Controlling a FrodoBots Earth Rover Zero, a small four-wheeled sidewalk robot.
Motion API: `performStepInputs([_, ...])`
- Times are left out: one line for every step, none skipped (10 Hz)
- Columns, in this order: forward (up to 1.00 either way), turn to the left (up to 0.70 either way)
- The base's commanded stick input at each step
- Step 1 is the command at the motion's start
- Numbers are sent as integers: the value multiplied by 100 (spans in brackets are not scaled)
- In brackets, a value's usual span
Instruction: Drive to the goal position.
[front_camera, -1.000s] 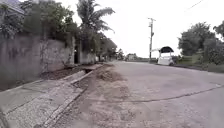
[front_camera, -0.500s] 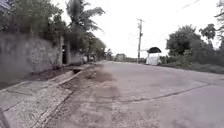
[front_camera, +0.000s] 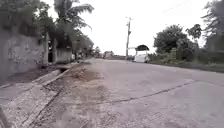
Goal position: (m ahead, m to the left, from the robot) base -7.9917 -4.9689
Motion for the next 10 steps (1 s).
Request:
performStepInputs([0,0])
performStepInputs([0,0])
performStepInputs([64,0])
performStepInputs([70,0])
performStepInputs([70,0])
performStepInputs([70,0])
performStepInputs([70,0])
performStepInputs([14,0])
performStepInputs([0,0])
performStepInputs([0,0])
